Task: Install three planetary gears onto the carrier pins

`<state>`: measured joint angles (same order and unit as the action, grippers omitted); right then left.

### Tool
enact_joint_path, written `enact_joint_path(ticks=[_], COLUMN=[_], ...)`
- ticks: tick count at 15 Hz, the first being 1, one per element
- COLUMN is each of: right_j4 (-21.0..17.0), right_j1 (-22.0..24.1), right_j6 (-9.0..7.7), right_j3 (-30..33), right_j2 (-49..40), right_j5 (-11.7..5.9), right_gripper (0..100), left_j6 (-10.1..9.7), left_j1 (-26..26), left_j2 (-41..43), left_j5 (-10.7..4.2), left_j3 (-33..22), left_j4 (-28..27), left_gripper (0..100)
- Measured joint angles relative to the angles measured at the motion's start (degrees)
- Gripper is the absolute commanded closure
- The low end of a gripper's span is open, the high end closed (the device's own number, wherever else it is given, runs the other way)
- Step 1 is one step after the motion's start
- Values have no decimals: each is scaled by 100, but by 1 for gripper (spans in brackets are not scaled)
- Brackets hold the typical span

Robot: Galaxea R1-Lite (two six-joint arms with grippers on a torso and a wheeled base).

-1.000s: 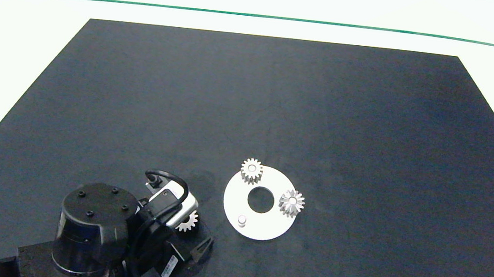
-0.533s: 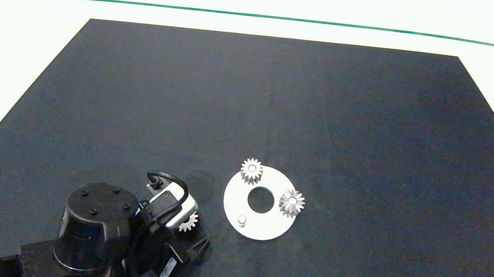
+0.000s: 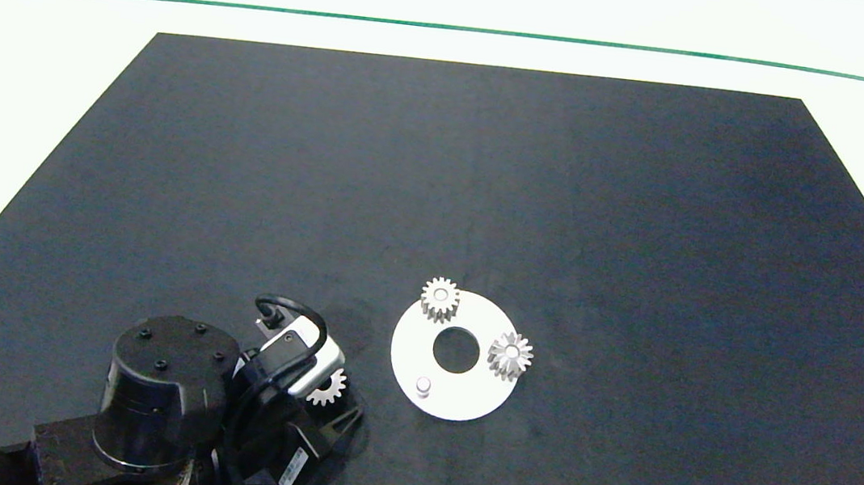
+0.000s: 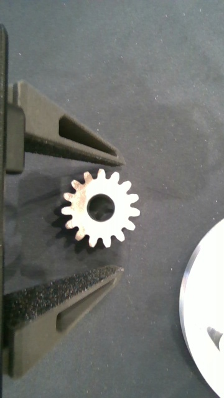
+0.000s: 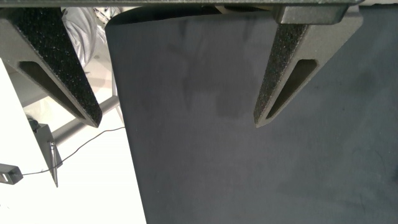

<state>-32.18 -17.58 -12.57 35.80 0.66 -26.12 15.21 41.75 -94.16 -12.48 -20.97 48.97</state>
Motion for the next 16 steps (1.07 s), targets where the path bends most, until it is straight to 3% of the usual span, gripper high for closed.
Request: enact_joint_path(ticks=[2, 16], right_j4=[0, 0], right_j1=[-5, -6], right_j6=[0, 11], right_j3=[-11, -9], right_j2=[-2, -4], right_j5=[0, 9], right_gripper=[0, 0], left_j6=[-2, 0], left_j1=[-6, 0], left_j2=[6, 6], left_j5=[63, 77], left_j3=[2, 5], left_j4=[-2, 1], left_gripper=[47, 74])
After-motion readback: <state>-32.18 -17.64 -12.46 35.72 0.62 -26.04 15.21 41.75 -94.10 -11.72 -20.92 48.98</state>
